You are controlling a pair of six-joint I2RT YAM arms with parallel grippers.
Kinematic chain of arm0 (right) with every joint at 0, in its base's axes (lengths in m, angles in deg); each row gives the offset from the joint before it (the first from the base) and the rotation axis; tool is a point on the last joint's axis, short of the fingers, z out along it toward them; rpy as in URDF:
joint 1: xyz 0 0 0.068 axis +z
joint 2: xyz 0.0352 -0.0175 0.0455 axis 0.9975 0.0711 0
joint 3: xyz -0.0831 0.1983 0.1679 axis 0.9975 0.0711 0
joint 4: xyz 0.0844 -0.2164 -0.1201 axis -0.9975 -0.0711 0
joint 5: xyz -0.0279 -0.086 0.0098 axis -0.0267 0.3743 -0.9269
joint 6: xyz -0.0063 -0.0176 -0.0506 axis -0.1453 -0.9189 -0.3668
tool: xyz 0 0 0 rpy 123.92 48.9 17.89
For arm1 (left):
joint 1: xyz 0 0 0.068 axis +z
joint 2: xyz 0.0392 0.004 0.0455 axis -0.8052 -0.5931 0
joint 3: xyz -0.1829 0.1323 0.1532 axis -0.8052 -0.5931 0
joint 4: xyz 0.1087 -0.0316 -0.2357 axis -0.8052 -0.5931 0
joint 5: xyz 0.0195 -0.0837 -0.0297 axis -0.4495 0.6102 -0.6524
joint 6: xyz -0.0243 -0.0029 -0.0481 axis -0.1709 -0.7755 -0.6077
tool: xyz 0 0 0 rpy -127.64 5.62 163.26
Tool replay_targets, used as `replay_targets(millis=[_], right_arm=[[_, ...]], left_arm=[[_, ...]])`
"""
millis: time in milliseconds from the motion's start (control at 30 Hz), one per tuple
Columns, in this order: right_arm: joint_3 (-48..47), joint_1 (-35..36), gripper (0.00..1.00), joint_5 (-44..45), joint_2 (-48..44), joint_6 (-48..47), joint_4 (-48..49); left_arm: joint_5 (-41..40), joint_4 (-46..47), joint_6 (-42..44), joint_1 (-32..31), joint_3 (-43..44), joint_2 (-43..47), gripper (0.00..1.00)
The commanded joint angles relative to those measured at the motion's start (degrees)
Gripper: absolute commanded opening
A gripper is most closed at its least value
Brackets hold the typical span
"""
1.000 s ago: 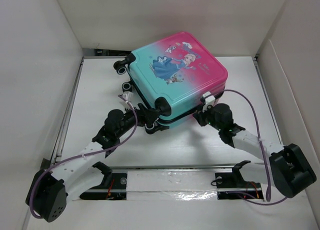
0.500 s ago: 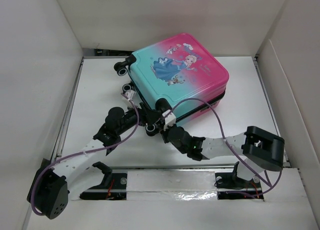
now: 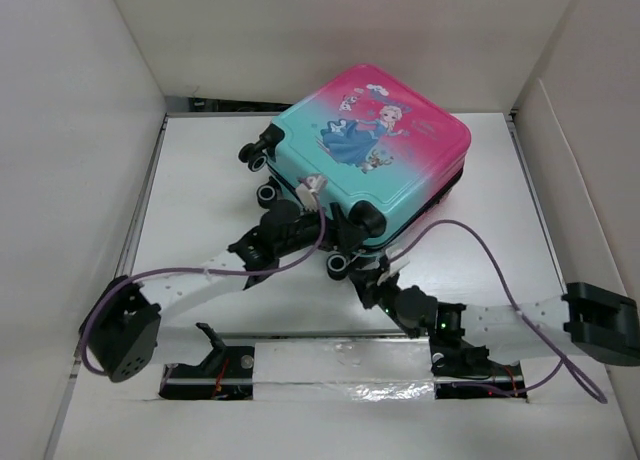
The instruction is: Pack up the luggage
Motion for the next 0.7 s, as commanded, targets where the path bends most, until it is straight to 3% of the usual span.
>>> replay_targets(millis=[0,133,267,367,533,667], right_arm=[[2.00,7.11,0.00,-7.75,-9.86,4.58,-3.12],[5.34,7.63,0.00,-4.22,-22.88,6.61,-12.88],[8.07,8.77,0.00,-2.46,-29.92,8.10,-16.05],[7.90,8.78,0.00,-1.76,-31.34,8.11,-19.13],[4.56,8.78,0.00,0.00,-30.29,7.66,-24.94],[4.29,8.78,0.00,0.09,-28.88,6.70,-24.68]], left_arm=[[-17.49,8.89,2.50,-7.38,11.47,-6.73,0.00],[-19.45,9.31,0.93,-9.18,18.34,-14.11,0.15],[-14.00,6.10,1.01,-9.18,24.75,-18.60,0.47],[-15.91,2.22,3.38,-8.57,24.33,-16.25,0.62],[-22.68,-3.59,4.52,-3.12,15.56,-0.64,0.66],[-29.98,-17.00,6.62,2.59,15.53,8.45,0.66]])
